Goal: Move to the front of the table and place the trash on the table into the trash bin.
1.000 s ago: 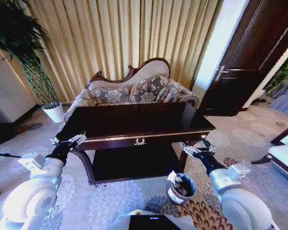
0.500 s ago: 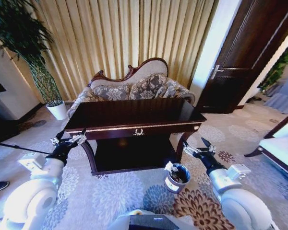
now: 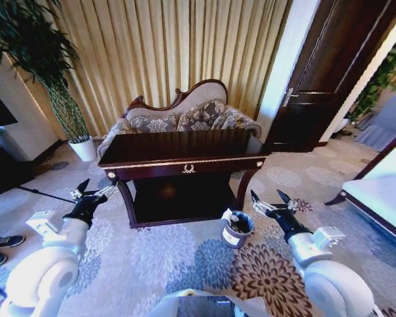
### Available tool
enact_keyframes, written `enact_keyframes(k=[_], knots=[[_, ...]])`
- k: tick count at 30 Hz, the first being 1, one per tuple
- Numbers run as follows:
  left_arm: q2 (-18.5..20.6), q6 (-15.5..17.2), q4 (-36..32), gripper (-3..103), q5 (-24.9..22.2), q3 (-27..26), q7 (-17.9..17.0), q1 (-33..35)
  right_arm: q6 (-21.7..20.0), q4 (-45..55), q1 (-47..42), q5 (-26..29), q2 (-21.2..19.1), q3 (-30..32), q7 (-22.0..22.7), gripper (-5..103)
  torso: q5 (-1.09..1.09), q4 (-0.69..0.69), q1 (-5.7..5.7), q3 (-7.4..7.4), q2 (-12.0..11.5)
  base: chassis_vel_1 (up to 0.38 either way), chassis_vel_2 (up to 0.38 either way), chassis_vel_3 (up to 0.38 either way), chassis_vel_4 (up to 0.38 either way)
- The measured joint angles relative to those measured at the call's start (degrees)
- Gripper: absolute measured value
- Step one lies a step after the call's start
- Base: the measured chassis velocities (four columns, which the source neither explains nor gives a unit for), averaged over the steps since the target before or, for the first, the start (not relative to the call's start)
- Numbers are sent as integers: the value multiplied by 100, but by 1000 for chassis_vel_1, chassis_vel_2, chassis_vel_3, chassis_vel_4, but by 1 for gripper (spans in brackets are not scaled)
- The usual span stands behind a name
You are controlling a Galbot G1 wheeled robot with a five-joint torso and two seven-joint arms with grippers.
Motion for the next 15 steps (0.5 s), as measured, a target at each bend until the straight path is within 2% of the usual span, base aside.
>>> enact_keyframes(k=[15], knots=[[-10,-26,0,100,2,-3,185,0,2,-1,-19,-7,10,17,0,100,-1,-2,1,0,0,195,-206,-224,194]])
